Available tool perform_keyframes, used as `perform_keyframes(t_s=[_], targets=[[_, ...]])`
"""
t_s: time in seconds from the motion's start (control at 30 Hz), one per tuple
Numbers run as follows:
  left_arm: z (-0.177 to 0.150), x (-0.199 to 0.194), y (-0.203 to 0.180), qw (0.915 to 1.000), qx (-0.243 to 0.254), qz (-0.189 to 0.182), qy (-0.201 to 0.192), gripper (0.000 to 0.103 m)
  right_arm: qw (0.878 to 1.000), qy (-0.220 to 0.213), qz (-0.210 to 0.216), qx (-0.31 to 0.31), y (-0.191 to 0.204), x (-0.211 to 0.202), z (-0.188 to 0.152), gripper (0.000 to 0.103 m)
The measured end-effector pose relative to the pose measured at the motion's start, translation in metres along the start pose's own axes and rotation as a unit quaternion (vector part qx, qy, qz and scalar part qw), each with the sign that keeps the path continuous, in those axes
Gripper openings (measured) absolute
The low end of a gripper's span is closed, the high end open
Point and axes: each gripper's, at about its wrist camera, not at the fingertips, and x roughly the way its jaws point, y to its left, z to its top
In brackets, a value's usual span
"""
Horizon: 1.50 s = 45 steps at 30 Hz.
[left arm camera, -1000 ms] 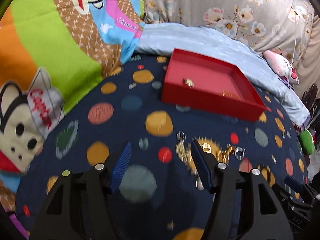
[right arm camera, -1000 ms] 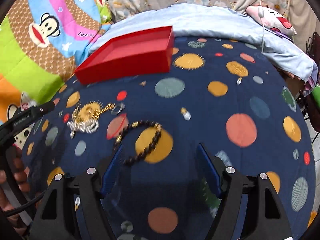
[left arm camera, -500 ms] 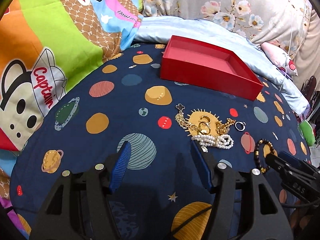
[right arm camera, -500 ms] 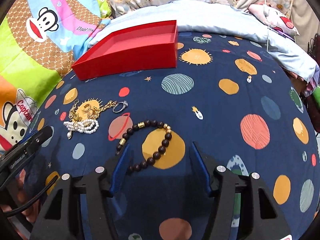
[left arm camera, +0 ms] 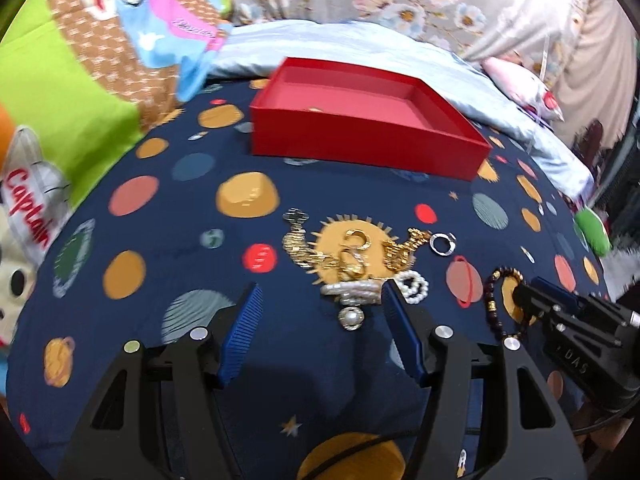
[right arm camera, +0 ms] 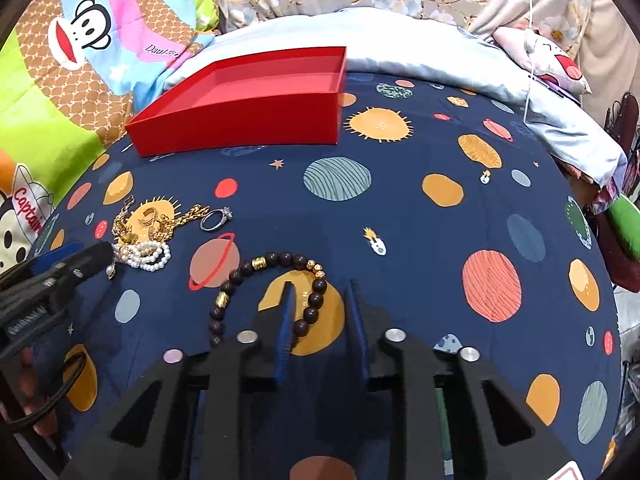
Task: Organize jewelry
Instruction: 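Grasp the pearl bracelet with the left tool while the right tool grasps the dark beaded bracelet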
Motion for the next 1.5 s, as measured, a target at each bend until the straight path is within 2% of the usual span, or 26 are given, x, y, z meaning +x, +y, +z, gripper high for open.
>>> perform_keyframes(t_s=[0.1, 0.17, 0.2, 0.27, 0.33, 0.43, 0.6, 0.67, 0.7, 0.73, 0.8, 0.97, 1.1, 1.2, 1.33, 1.5], targets=[[-0.002, 0.005, -0.005, 0.9998, 0.01, -0.012, 0.009, 0.058, 1.0, 0.002, 0.004, 0.006, -0.003, -0.001, -0.001, 0.012], [-0.002, 0.005, -0.008, 0.9996, 0.014, -0.023, 0.009, 0.05, 1.0, 0.004, 0.009, 0.011, -0.004, -0.001, -0.001, 0.009], [-0.002, 0.006, -0.009, 0.9993, 0.017, -0.03, 0.011, 0.041, 1.0, 0.007, 0.014, 0.016, -0.005, -0.001, -0.001, 0.008], [-0.003, 0.006, -0.013, 0.9988, 0.023, -0.042, 0.014, 0.031, 1.0, 0.008, 0.019, 0.021, -0.007, -0.001, -0.001, 0.008], [-0.005, 0.005, -0.015, 0.9983, 0.026, -0.05, 0.018, 0.016, 0.999, 0.01, 0.024, 0.025, -0.008, -0.002, -0.001, 0.008], [-0.011, 0.002, -0.019, 0.9977, 0.027, -0.058, 0.021, 0.01, 0.999, 0.012, 0.033, 0.031, -0.01, -0.002, -0.001, 0.008], [-0.017, -0.008, -0.021, 0.997, 0.02, -0.07, 0.025, 0.011, 0.999, 0.013, 0.04, 0.034, -0.01, -0.004, -0.004, 0.007], [-0.015, -0.015, -0.021, 0.997, 0.015, -0.075, 0.016, 0.012, 0.998, 0.013, 0.041, 0.035, -0.01, -0.005, -0.004, 0.007], [-0.013, -0.018, -0.02, 0.9974, 0.015, -0.07, 0.011, 0.023, 0.998, 0.012, 0.042, 0.036, -0.01, -0.005, -0.004, 0.007], [-0.011, -0.019, -0.02, 0.9978, 0.014, -0.065, 0.007, 0.044, 0.998, 0.012, 0.042, 0.036, -0.01, -0.005, -0.004, 0.007], [-0.006, -0.021, -0.017, 0.9991, 0.007, -0.04, -0.009, 0.064, 0.998, 0.012, 0.043, 0.038, -0.011, -0.005, -0.004, 0.007], [0.001, -0.005, -0.018, 0.999, 0.025, -0.038, -0.002, 0.061, 0.998, 0.013, 0.046, 0.039, -0.011, -0.005, -0.004, 0.007], [-0.001, 0.006, -0.023, 0.9977, 0.039, -0.053, 0.018, 0.045, 0.998, 0.015, 0.048, 0.039, -0.011, -0.005, -0.004, 0.007], [-0.005, 0.006, -0.028, 0.9971, 0.051, -0.054, 0.019, 0.041, 0.998, 0.016, 0.048, 0.038, -0.01, -0.005, -0.004, 0.007], [-0.008, 0.004, -0.03, 0.9965, 0.055, -0.059, 0.022, 0.024, 0.998, 0.017, 0.052, 0.038, -0.01, -0.005, -0.004, 0.007], [-0.013, -0.001, -0.031, 0.9962, 0.052, -0.064, 0.028, 0.016, 0.998, 0.017, 0.056, 0.039, -0.01, -0.008, -0.007, 0.007]])
